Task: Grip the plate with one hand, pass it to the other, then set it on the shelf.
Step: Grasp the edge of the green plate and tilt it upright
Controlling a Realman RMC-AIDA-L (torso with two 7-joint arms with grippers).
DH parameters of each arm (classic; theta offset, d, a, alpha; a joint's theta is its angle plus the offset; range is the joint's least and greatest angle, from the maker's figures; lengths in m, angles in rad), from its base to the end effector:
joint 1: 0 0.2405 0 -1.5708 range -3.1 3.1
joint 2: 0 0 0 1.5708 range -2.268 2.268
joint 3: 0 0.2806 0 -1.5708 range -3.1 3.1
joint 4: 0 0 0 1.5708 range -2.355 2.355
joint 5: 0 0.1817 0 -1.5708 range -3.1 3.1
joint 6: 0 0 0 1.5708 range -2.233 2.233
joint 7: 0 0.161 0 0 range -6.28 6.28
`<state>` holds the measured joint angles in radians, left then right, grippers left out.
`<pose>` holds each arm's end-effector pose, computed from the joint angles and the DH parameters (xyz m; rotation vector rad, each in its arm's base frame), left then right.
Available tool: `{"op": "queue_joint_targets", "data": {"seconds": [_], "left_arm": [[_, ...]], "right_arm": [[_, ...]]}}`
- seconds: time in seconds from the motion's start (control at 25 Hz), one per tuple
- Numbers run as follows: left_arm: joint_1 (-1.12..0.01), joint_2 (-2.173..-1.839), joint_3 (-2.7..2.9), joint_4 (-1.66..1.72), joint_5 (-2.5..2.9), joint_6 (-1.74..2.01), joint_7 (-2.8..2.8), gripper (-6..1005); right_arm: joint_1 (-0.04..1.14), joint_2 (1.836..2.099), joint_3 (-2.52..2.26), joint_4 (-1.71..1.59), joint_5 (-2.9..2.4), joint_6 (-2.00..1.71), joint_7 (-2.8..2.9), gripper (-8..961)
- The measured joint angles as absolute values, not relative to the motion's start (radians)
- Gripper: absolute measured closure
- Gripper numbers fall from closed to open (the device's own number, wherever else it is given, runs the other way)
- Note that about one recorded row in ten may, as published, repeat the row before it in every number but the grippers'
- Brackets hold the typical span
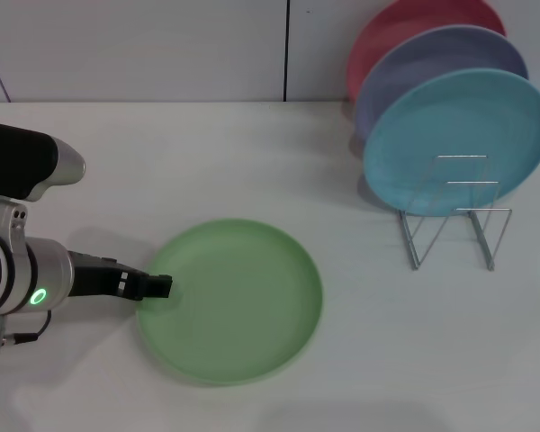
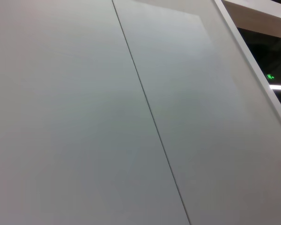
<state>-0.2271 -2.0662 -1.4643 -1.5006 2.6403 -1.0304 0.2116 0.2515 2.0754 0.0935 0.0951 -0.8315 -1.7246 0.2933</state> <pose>-0.2612 0.3138 -0.0411 -2.1957 -1.1222 0.1329 0.4000 0.2148 0.1140 -0.6971 0.4470 0.7956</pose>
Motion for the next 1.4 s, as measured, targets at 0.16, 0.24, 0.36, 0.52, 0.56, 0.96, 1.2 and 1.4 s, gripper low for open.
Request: {"op": "queue_joint_targets", "data": {"seconds": [0.16, 0.24, 0.36, 0.52, 0.56, 0.96, 1.2, 1.4], "left_arm": [[-0.228, -2.066, -1.465, -1.497, 2.639, -1.035, 0.212, 168], [-0.229, -2.066, -1.465, -1.496, 2.64, -1.037, 0.212, 169], [-0.235, -2.066, -1.464, -1.472, 2.644, -1.037, 0.212, 170], [-0.243, -2.066, -1.465, -1.452, 2.644, -1.038, 0.212, 172], [-0.248, -2.066, -1.465, -1.443, 2.645, -1.038, 0.212, 172], [-0.255, -2.066, -1.459, -1.435, 2.648, -1.047, 0.212, 176], [-0.258, -2.067, -1.457, -1.442, 2.659, -1.062, 0.211, 178], [-0.259, -2.068, -1.457, -1.446, 2.661, -1.07, 0.208, 322]], "right_arm": [[0.252, 2.075, 0.094, 0.095, -0.831, -1.725, 0.293, 138], [0.252, 2.075, 0.094, 0.095, -0.831, -1.725, 0.293, 138], [0.252, 2.075, 0.094, 0.095, -0.831, -1.725, 0.293, 138], [0.252, 2.075, 0.094, 0.095, -0.831, -1.725, 0.293, 138], [0.252, 2.075, 0.094, 0.095, -0.831, -1.725, 0.293, 138], [0.252, 2.075, 0.092, 0.095, -0.831, -1.725, 0.293, 139], [0.252, 2.075, 0.092, 0.095, -0.831, -1.726, 0.293, 138], [0.253, 2.075, 0.092, 0.095, -0.831, -1.726, 0.293, 139]]}}
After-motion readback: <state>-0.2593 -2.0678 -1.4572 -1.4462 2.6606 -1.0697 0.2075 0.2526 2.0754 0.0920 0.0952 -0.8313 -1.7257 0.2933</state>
